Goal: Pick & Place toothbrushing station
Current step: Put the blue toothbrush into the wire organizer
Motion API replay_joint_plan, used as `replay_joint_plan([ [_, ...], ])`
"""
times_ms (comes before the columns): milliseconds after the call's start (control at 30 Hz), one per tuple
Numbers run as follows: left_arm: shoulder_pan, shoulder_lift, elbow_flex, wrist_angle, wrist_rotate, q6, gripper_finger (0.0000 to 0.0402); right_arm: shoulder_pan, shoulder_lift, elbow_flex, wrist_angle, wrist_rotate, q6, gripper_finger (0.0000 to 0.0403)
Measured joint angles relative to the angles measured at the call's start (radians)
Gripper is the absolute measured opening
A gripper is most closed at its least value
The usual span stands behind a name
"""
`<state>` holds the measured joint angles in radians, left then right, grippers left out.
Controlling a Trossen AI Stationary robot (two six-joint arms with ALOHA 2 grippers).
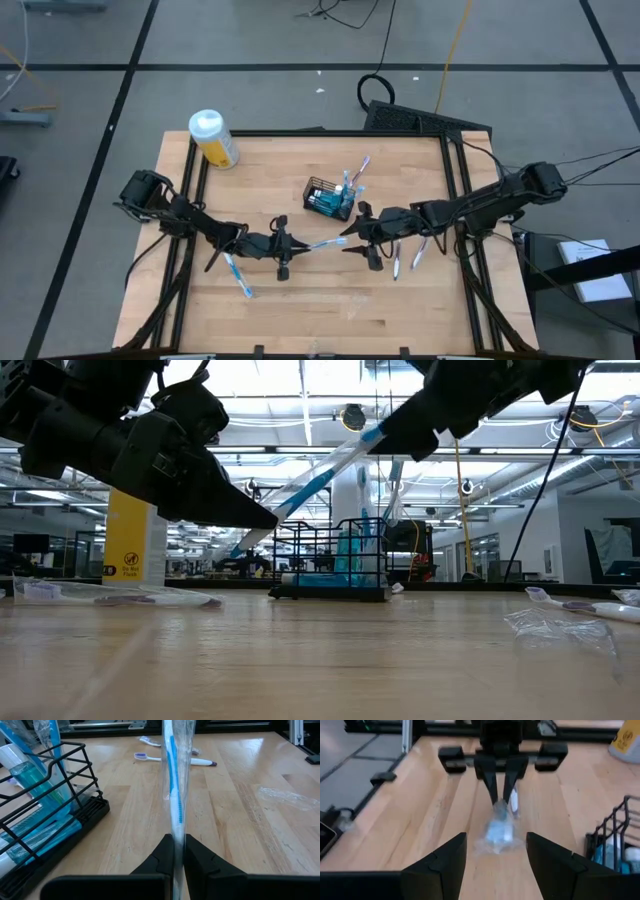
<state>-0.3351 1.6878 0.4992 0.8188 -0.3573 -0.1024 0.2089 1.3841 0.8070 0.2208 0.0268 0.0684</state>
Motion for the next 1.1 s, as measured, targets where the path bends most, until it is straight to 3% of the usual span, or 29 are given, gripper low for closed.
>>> replay_joint_plan([
  [300, 0.000, 0.000, 0.000, 0.000, 0.000, -0.002, 0.0018, -0.005, 0.000, 0.001, 0.014, 0.003, 0.002, 0.0189],
  [1100, 0.000, 0.000, 0.000, 0.002, 0.012, -0.007, 0.0018, -0.005, 0.000, 0.001, 0.029, 0.009, 0.002, 0.0068],
])
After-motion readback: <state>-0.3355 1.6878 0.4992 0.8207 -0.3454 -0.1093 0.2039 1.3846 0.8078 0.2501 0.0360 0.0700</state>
